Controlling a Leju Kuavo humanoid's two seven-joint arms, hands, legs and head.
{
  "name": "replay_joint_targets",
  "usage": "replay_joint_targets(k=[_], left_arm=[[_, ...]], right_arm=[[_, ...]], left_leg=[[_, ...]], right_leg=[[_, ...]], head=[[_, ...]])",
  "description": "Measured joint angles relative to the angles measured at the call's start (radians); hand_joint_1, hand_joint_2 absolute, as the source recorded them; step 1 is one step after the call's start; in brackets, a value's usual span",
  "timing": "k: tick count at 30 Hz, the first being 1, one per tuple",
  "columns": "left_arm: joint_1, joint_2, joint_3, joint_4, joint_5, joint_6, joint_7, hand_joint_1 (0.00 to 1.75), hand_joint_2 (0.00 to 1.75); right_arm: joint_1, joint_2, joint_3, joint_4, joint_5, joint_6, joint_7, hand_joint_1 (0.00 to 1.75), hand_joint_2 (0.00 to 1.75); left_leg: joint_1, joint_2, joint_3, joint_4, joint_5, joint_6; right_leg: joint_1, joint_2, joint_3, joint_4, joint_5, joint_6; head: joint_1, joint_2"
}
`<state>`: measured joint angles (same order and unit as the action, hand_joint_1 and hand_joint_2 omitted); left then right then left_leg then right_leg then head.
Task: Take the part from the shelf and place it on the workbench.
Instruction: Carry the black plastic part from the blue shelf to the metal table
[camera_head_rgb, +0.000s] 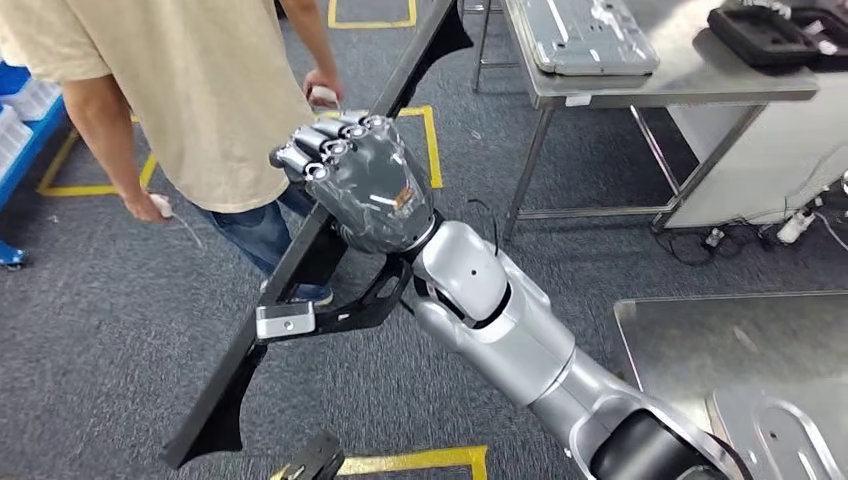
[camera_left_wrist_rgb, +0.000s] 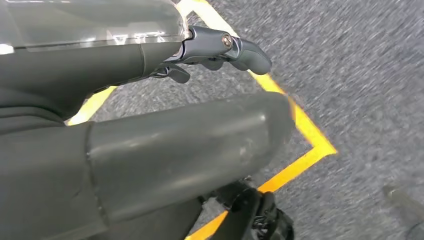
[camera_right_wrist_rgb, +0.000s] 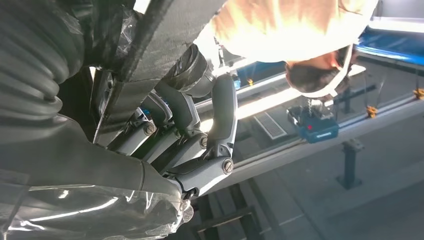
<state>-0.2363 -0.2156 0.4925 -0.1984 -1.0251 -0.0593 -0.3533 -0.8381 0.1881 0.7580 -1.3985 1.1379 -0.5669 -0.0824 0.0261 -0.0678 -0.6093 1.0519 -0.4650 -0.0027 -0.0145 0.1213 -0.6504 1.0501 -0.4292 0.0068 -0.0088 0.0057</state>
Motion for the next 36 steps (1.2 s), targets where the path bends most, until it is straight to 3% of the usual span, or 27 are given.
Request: replay_joint_targets(k=[2, 3, 4, 6, 8, 9, 10, 12, 13, 14, 18, 20, 21, 24, 25, 26, 28, 30, 32, 34, 36], left_arm=[[-0.001, 0.000, 0.000, 0.000, 0.000, -0.002, -0.003, 0.00, 0.00], [-0.003, -0.001, 0.000, 0.000, 0.000, -0.002, -0.006, 0.00, 0.00], [-0.005, -0.001, 0.000, 0.000, 0.000, -0.002, -0.010, 0.00, 0.00], [-0.004, -0.001, 0.000, 0.000, 0.000, 0.000, -0.017, 0.00, 0.00], [0.001, 0.001, 0.000, 0.000, 0.000, 0.004, -0.021, 0.00, 0.00], [0.001, 0.002, 0.000, 0.000, 0.000, 0.005, -0.022, 0.00, 0.00], [0.000, 0.002, 0.000, 0.000, 0.000, 0.007, -0.023, 0.00, 0.00], [-0.003, 0.002, 0.000, 0.000, 0.000, 0.010, -0.026, 0.00, 0.00], [-0.004, 0.001, 0.000, 0.000, 0.000, 0.012, -0.027, 0.00, 0.00], [-0.004, 0.001, 0.000, 0.000, 0.000, 0.012, -0.027, 0.00, 0.00], [-0.005, 0.000, 0.000, 0.000, 0.000, 0.015, -0.028, 0.00, 0.00], [-0.005, 0.000, 0.000, 0.000, 0.000, 0.017, -0.030, 0.00, 0.00], [-0.005, 0.000, 0.000, 0.000, 0.000, 0.019, -0.031, 0.00, 0.00], [0.000, 0.000, 0.000, 0.000, 0.000, 0.032, -0.033, 0.00, 0.00], [0.002, 0.001, 0.000, 0.000, -0.001, 0.035, -0.033, 0.00, 0.00], [0.004, 0.002, 0.000, 0.000, -0.001, 0.037, -0.033, 0.00, 0.00], [0.004, 0.003, 0.000, 0.000, -0.001, 0.039, -0.033, 0.00, 0.00], [0.003, 0.003, 0.000, 0.000, -0.001, 0.039, -0.033, 0.00, 0.00], [0.004, 0.003, 0.000, 0.000, -0.001, 0.039, -0.033, 0.00, 0.00], [0.004, 0.002, -0.001, 0.000, -0.001, 0.039, -0.034, 0.00, 0.00], [0.000, 0.000, -0.001, 0.000, -0.001, 0.041, -0.035, 0.00, 0.00]], right_arm=[[0.000, -0.001, 0.000, -0.001, -0.001, 0.000, 0.000, 1.75, 1.75], [0.000, -0.002, 0.000, -0.001, -0.001, 0.000, 0.000, 1.75, 1.75], [-0.001, -0.003, 0.000, -0.002, -0.002, -0.001, 0.000, 1.75, 1.75], [-0.003, -0.004, 0.000, -0.003, -0.003, -0.001, -0.002, 1.75, 1.75], [-0.002, -0.005, 0.000, -0.002, -0.004, -0.002, -0.003, 1.75, 1.75], [-0.002, -0.006, 0.000, -0.002, -0.004, -0.002, -0.003, 1.75, 1.75], [-0.002, -0.007, 0.000, -0.002, -0.004, -0.002, -0.003, 1.75, 1.75], [-0.002, -0.007, 0.000, -0.002, -0.004, -0.002, -0.003, 1.75, 1.75], [-0.003, -0.007, 0.000, -0.002, -0.004, -0.002, -0.003, 1.75, 1.75], [-0.003, -0.007, 0.000, -0.003, -0.004, -0.003, -0.003, 1.75, 1.75], [-0.004, -0.007, 0.000, -0.003, -0.004, -0.003, -0.003, 1.75, 1.75], [-0.005, -0.007, 0.000, -0.003, -0.004, -0.003, -0.005, 1.75, 1.75], [-0.006, -0.008, 0.000, -0.003, -0.005, -0.004, -0.006, 1.75, 1.75], [-0.006, -0.007, 0.000, -0.001, -0.005, -0.007, -0.010, 1.75, 1.75], [-0.005, -0.007, 0.000, 0.001, -0.005, -0.007, -0.011, 1.75, 1.75], [-0.003, -0.008, 0.000, 0.003, -0.005, -0.007, -0.011, 1.75, 1.75], [-0.002, -0.008, 0.000, 0.005, -0.004, -0.007, -0.011, 1.75, 1.75], [-0.002, -0.008, 0.000, 0.005, -0.005, -0.007, -0.011, 1.75, 1.75], [-0.002, -0.008, 0.000, 0.005, -0.005, -0.008, -0.011, 1.75, 1.75], [-0.001, -0.009, 0.000, 0.005, -0.005, -0.008, -0.012, 1.75, 1.75], [-0.003, -0.012, 0.000, 0.005, -0.005, -0.008, -0.011, 1.75, 1.75]], left_leg=[[0.000, 0.018, 0.001, -0.006, 0.006, 0.012], [0.001, 0.029, 0.003, -0.010, 0.009, 0.019], [0.002, 0.040, 0.004, -0.014, 0.013, 0.026], [-0.002, 0.064, 0.004, -0.017, 0.014, 0.035], [-0.005, 0.090, 0.004, -0.017, 0.012, 0.037], [-0.006, 0.104, 0.004, -0.017, 0.011, 0.038], [-0.007, 0.116, 0.005, -0.016, 0.010, 0.038], [-0.009, 0.136, 0.009, -0.016, 0.007, 0.035], [-0.009, 0.141, 0.011, -0.016, 0.006, 0.034], [-0.009, 0.144, 0.012, -0.016, 0.005, 0.033], [-0.013, 0.151, 0.012, -0.016, 0.004, 0.030], [-0.015, 0.162, 0.015, -0.013, -0.003, 0.019], [-0.013, 0.149, 0.007, 0.011, -0.023, 0.012], [-0.009, 0.086, -0.069, 0.186, -0.115, -0.003], [-0.009, 0.080, -0.094, 0.234, -0.127, -0.005], [-0.008, 0.078, -0.105, 0.250, -0.121, -0.006], [-0.005, 0.067, -0.075, 0.172, -0.057, -0.006], [0.003, 0.016, -0.024, 0.053, -0.005, -0.006], [0.005, -0.020, -0.007, 0.009, 0.001, -0.003], [0.003, -0.003, -0.006, 0.005, 0.006, 0.007], [0.005, 0.022, -0.002, -0.004, 0.012, 0.021]], right_leg=[[-0.002, 0.006, -0.004, -0.002, 0.002, 0.012], [0.000, -0.011, -0.011, 0.011, -0.008, 0.016], [0.001, -0.037, -0.025, 0.041, -0.028, 0.020], [0.003, -0.094, -0.076, 0.152, -0.089, 0.025], [0.001, -0.112, -0.122, 0.250, -0.123, 0.027], [0.001, -0.116, -0.122, 0.254, -0.114, 0.027], [0.002, -0.121, -0.103, 0.220, -0.089, 0.025], [0.006, -0.147, -0.031, 0.090, -0.028, 0.016], [0.008, -0.161, -0.003, 0.039, -0.010, 0.012], [0.011, -0.173, 0.012, 0.009, -0.003, 0.009], [0.020, -0.194, 0.018, -0.008, -0.010, 0.004], [0.024, -0.179, 0.021, -0.017, -0.007, -0.006], [0.020, -0.159, 0.022, -0.023, -0.003, -0.013], [0.010, -0.107, 0.026, -0.031, 0.005, -0.029], [0.010, -0.093, 0.026, -0.029, 0.004, -0.029], [0.010, -0.078, 0.025, -0.026, 0.004, -0.029], [0.007, -0.048, 0.024, -0.017, 0.001, -0.025], [0.006, -0.022, 0.016, -0.004, -0.004, -0.016], [0.003, 0.001, 0.004, 0.003, -0.003, -0.004], [0.000, 0.020, -0.004, 0.000, 0.003, 0.009], [0.003, -0.017, -0.017, 0.022, -0.012, 0.020]], head=[[0.000, 0.000], [0.001, 0.000], [0.002, 0.000], [0.003, 0.000], [0.003, 0.000], [0.003, 0.000], [0.003, 0.000], [0.003, 0.000], [0.003, 0.000], [0.003, 0.000], [0.003, 0.000], [0.003, 0.000], [0.002, 0.000], [0.002, 0.000], [0.002, 0.000], [0.002, 0.000], [0.002, 0.000], [0.002, 0.000], [0.002, 0.000], [0.002, 0.000], [0.004, 0.000]])
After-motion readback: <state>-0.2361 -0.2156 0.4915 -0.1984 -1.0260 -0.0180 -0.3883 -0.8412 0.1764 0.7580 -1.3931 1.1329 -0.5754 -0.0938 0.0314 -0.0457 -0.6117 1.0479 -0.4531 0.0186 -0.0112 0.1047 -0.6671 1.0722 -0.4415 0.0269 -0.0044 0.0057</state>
